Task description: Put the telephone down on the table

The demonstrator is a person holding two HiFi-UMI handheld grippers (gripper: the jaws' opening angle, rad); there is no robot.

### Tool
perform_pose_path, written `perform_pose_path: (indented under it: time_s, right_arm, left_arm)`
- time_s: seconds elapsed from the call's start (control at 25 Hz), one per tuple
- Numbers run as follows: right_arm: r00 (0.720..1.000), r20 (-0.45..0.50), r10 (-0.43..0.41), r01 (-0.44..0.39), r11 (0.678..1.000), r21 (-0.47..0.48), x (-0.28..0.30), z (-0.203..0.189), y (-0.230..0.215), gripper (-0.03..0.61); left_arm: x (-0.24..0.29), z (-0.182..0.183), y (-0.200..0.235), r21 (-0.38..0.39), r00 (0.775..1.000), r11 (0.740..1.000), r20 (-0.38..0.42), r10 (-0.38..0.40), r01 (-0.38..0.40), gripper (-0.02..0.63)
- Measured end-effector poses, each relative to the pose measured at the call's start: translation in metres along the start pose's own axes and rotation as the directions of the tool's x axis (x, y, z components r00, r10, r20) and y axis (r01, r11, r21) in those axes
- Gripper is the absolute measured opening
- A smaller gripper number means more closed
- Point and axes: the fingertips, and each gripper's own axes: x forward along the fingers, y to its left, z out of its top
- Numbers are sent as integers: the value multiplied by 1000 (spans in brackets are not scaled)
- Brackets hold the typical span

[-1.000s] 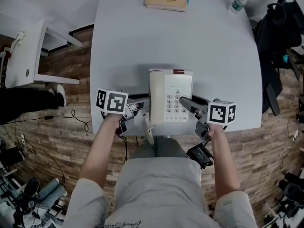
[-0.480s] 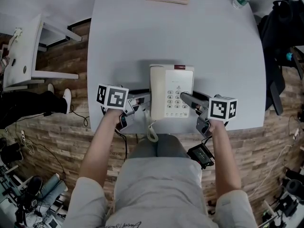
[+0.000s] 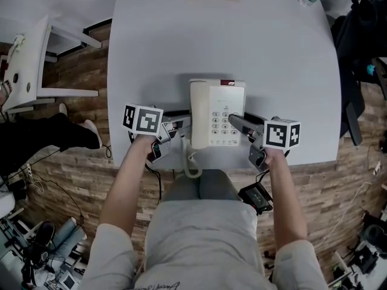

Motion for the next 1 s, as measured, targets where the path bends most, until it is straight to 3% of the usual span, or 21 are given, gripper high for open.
perform_pose_path:
  time_s: [1.0]
  right_arm:
    - [999, -24, -43, 42, 999, -11, 8, -1, -16, 227]
  left_arm:
    - [13, -2, 20, -16, 999, 999, -14, -30, 30, 152]
